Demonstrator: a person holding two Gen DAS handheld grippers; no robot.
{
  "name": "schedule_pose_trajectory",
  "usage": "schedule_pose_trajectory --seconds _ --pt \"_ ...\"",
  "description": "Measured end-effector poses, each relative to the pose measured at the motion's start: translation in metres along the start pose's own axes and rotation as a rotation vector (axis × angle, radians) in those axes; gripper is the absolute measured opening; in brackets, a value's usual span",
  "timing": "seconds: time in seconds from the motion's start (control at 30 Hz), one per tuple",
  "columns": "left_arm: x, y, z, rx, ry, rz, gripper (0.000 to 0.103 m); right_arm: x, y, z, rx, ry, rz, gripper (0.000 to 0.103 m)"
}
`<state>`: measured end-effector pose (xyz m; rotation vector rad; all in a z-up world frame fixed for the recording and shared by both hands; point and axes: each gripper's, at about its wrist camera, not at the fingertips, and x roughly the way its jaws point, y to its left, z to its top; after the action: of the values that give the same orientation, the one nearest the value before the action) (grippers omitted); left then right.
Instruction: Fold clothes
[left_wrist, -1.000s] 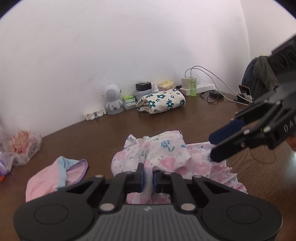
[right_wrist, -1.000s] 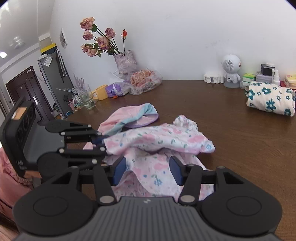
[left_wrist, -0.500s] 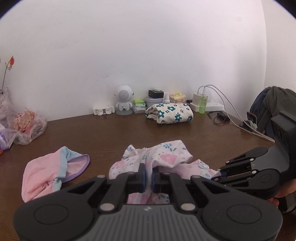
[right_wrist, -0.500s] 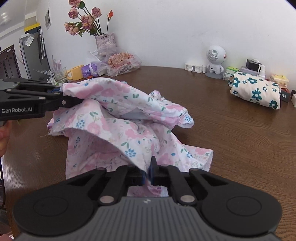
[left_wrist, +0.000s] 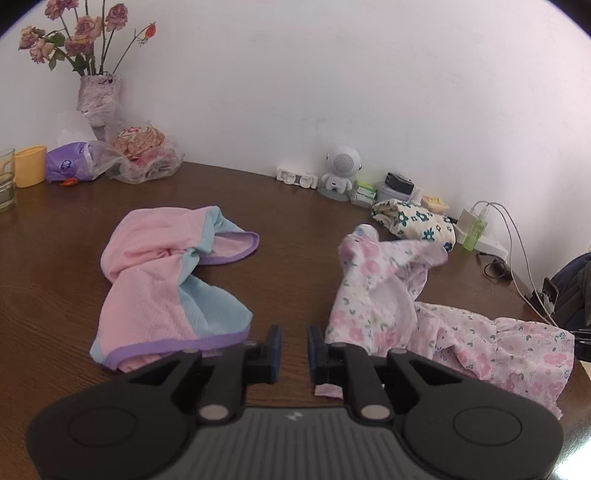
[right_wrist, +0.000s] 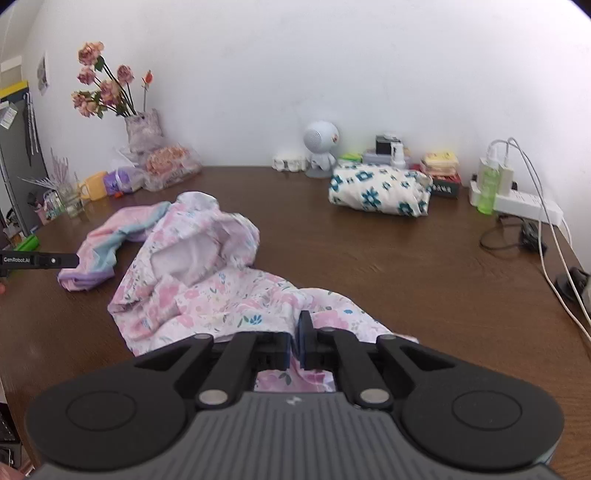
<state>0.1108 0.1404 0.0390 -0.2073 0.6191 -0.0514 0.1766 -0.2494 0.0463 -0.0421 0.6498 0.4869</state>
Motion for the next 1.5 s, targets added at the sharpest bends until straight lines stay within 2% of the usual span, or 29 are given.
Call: schedule_pose_trajectory --seconds 0.03,0.07,0.1,0.13,0.17,0.23,0.3,0.37,0.43,0.5,0.53,0.6,0.67,0.7,0.73,0.77,0.8,0.87,0.9,0.97,1.07,1.13,1.17,1.23,1.3,1.4,1.5 --pt "-0.001 -0.006 -0.001 0.030 0.000 -0.008 0.024 -0.002 -0.006 -0.005 0.015 0.019 -0.008 0.019" --pt "-0.002 -0.012 -0.001 0.061 0.000 -0.014 0.038 -0.007 -0.010 -0.010 0.022 0.027 -0.034 0.032" --pt "-0.004 -0.021 0.000 0.105 -0.010 -0.012 0.047 -0.013 -0.014 -0.016 0.029 0.035 -0.059 0.056" --pt "-0.005 -0.030 0.001 0.148 -0.020 -0.008 0.065 -0.018 -0.019 -0.022 0.036 0.043 -0.085 0.062" --pt "-0.005 -0.040 0.002 0.196 -0.039 0.005 0.077 -0.026 -0.022 -0.026 0.037 0.037 -0.103 0.062" --pt "0.000 -0.059 0.004 0.314 -0.059 0.027 0.084 -0.043 -0.029 -0.031 0.081 0.008 -0.122 0.064" --pt "0.017 -0.083 0.005 0.447 -0.047 0.036 0.084 -0.060 -0.037 -0.033 0.151 -0.051 -0.086 0.066" --pt "0.036 -0.104 0.003 0.533 -0.007 0.027 0.084 -0.064 -0.031 -0.032 0.161 -0.083 -0.037 0.066" --pt "0.055 -0.122 -0.001 0.583 0.032 -0.011 0.084 -0.062 -0.019 -0.031 0.137 -0.091 -0.004 0.070" --pt "0.072 -0.134 -0.005 0.605 0.062 -0.016 0.084 -0.044 0.001 -0.033 0.061 -0.054 -0.033 0.074" --pt "0.080 -0.140 -0.008 0.617 0.077 -0.019 0.081 -0.034 0.006 -0.034 0.043 -0.029 -0.048 0.074" --pt "0.093 -0.148 -0.011 0.629 0.100 -0.014 0.062 -0.012 0.017 -0.037 0.007 0.022 -0.076 0.074" --pt "0.096 -0.144 -0.009 0.604 0.118 -0.036 0.028 0.001 0.020 -0.041 0.010 0.045 -0.071 0.074" --pt "0.098 -0.142 -0.008 0.591 0.128 -0.046 0.020 0.003 0.022 -0.043 0.002 0.050 -0.065 0.074" --pt "0.100 -0.140 -0.007 0.578 0.137 -0.057 0.008 0.005 0.024 -0.045 -0.006 0.055 -0.059 0.074" --pt "0.101 -0.138 -0.005 0.566 0.144 -0.067 0.004 0.008 0.026 -0.047 -0.013 0.061 -0.053 0.074" --pt "0.099 -0.135 -0.004 0.559 0.134 -0.066 0.003 0.010 0.029 -0.049 -0.021 0.066 -0.047 0.069" --pt "0.093 -0.126 0.001 0.535 0.117 -0.071 0.001 0.012 0.025 -0.051 -0.023 0.071 -0.037 0.033" --pt "0.089 -0.122 0.003 0.518 0.110 -0.077 0.001 0.011 0.019 -0.051 0.004 0.070 -0.020 0.003" --pt "0.074 -0.108 0.013 0.461 0.092 -0.103 0.001 0.006 0.003 -0.048 0.085 0.040 0.019 0.003" --pt "0.048 -0.084 0.031 0.388 0.044 -0.147 0.001 -0.018 -0.028 -0.036 0.233 -0.044 0.137 0.002" --pt "0.032 -0.068 0.048 0.346 -0.004 -0.148 0.001 -0.029 -0.045 -0.021 0.290 -0.105 0.163 0.002" --pt "0.033 -0.060 0.057 0.320 -0.022 -0.121 0.001 -0.035 -0.054 -0.013 0.319 -0.136 0.175 0.002" --pt "0.035 -0.043 0.076 0.268 -0.056 -0.063 0.001 -0.024 -0.082 0.012 0.384 -0.158 0.097 0.002" --pt "0.053 -0.020 0.089 0.194 -0.058 0.044 0.001 -0.012 -0.110 0.037 0.448 -0.179 0.017 0.002" --pt "0.077 0.013 0.096 0.108 -0.039 0.174 0.001 0.031 -0.155 0.056 0.598 -0.121 -0.088 0.002" --pt "0.090 0.028 0.090 0.121 -0.007 0.226 0.001 0.068 -0.175 0.061 0.662 -0.053 -0.140 0.003"
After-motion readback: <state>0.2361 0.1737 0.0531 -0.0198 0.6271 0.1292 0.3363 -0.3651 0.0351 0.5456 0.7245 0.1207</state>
